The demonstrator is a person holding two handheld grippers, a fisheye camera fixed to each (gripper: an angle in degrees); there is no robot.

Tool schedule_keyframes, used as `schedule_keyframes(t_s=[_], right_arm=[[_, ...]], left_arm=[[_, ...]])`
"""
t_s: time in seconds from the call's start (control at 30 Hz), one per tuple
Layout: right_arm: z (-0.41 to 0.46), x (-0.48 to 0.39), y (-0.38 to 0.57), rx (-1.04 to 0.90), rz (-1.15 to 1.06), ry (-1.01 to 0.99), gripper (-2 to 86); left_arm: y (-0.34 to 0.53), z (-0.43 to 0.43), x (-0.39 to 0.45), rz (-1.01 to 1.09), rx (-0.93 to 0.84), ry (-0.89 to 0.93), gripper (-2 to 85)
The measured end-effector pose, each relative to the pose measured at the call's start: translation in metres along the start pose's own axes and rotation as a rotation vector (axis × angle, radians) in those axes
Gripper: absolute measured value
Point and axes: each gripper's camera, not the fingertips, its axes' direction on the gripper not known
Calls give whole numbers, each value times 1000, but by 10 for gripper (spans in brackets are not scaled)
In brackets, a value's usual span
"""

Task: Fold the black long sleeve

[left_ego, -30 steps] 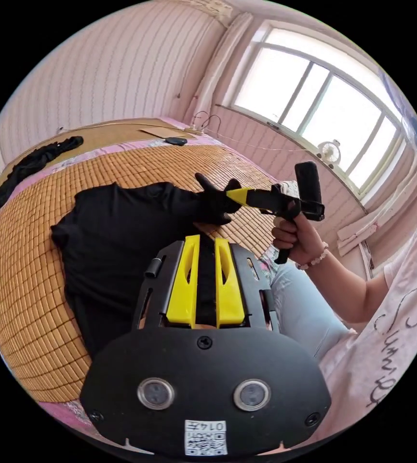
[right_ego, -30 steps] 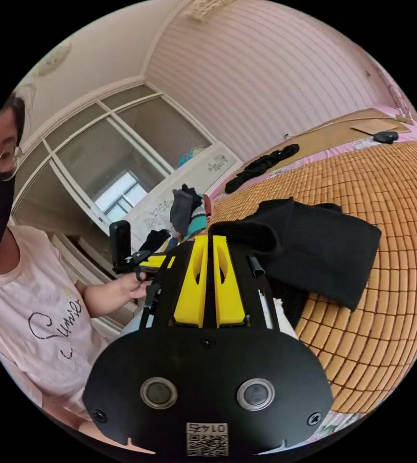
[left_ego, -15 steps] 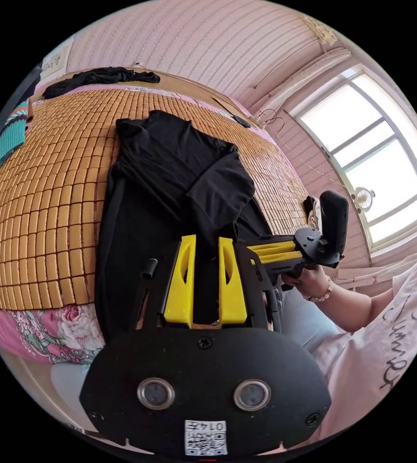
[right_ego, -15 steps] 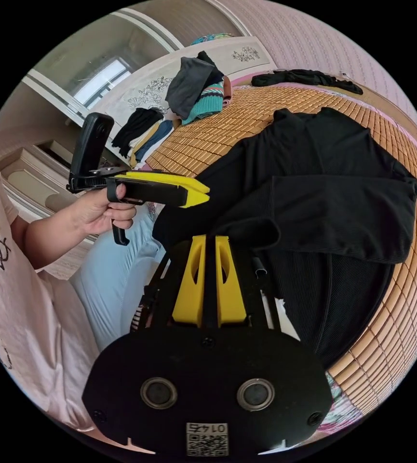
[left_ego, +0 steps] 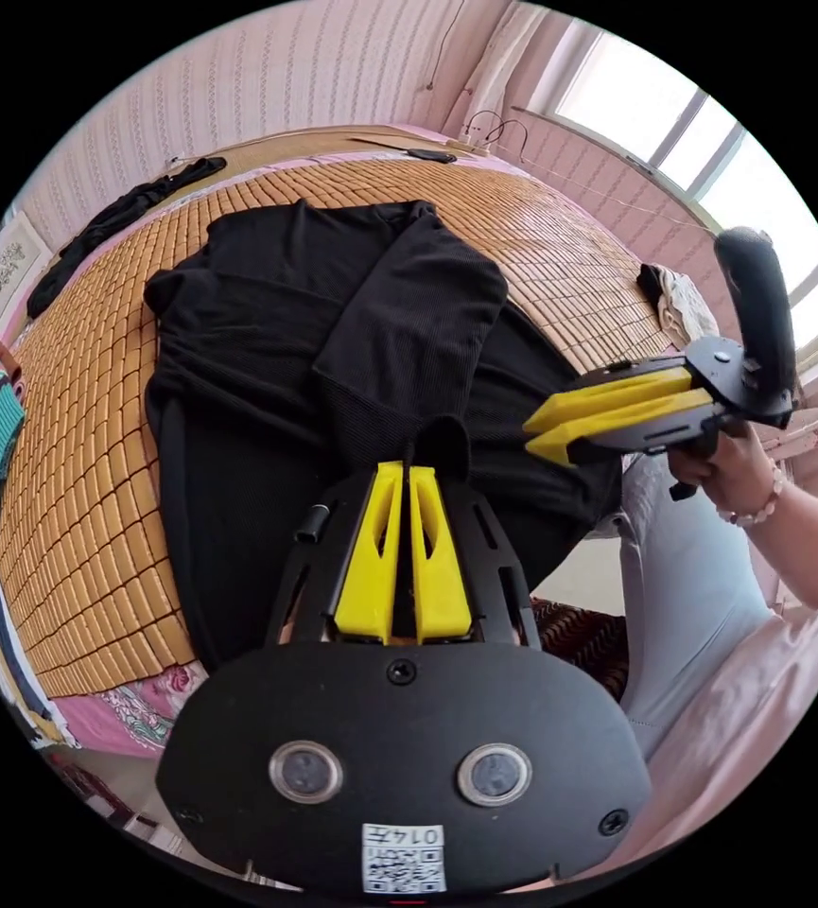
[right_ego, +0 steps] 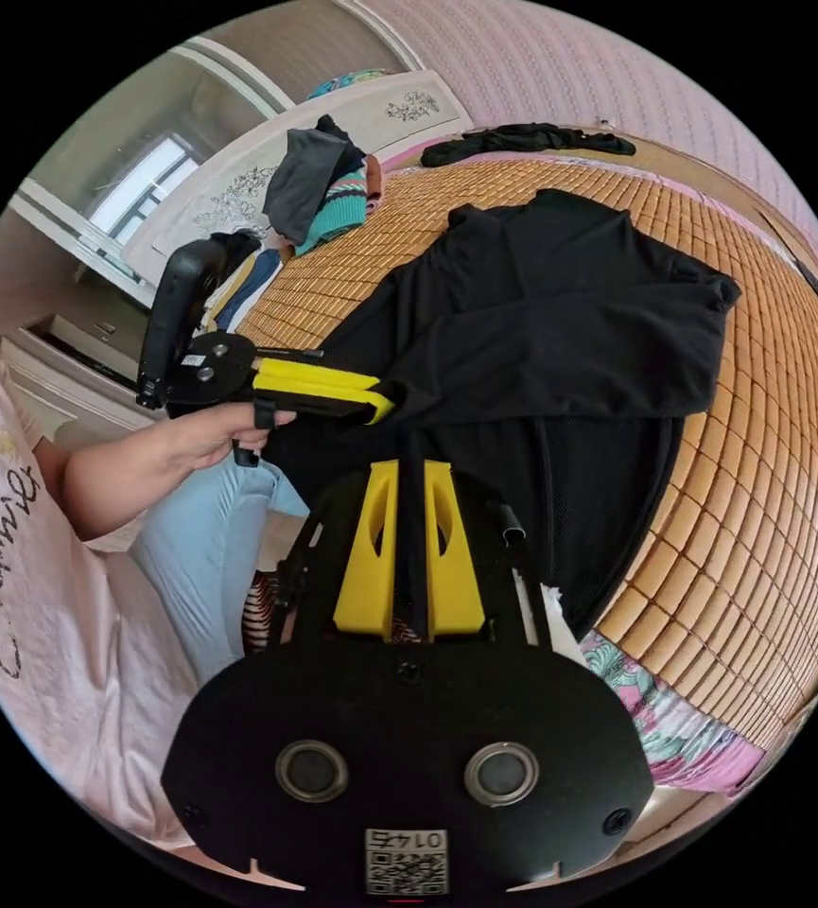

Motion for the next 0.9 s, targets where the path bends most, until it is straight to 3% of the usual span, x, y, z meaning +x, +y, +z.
schedule_keyframes(t_s=[0.33, 0.5, 0.6, 0.9], right_arm=[[-33, 110, -75, 116, 227, 121, 78], [-31, 73, -66, 139, 167, -86, 74], [-12, 67, -53, 67, 197, -55, 79], [-42, 190, -121, 273, 475, 2, 111]], left_arm=[[81, -111, -74, -307, 406, 269, -10], [94, -112, -85, -325, 366, 221, -10], [101, -107, -94, -373, 359, 242, -10], [118, -120, -106, -396, 393, 296, -10]])
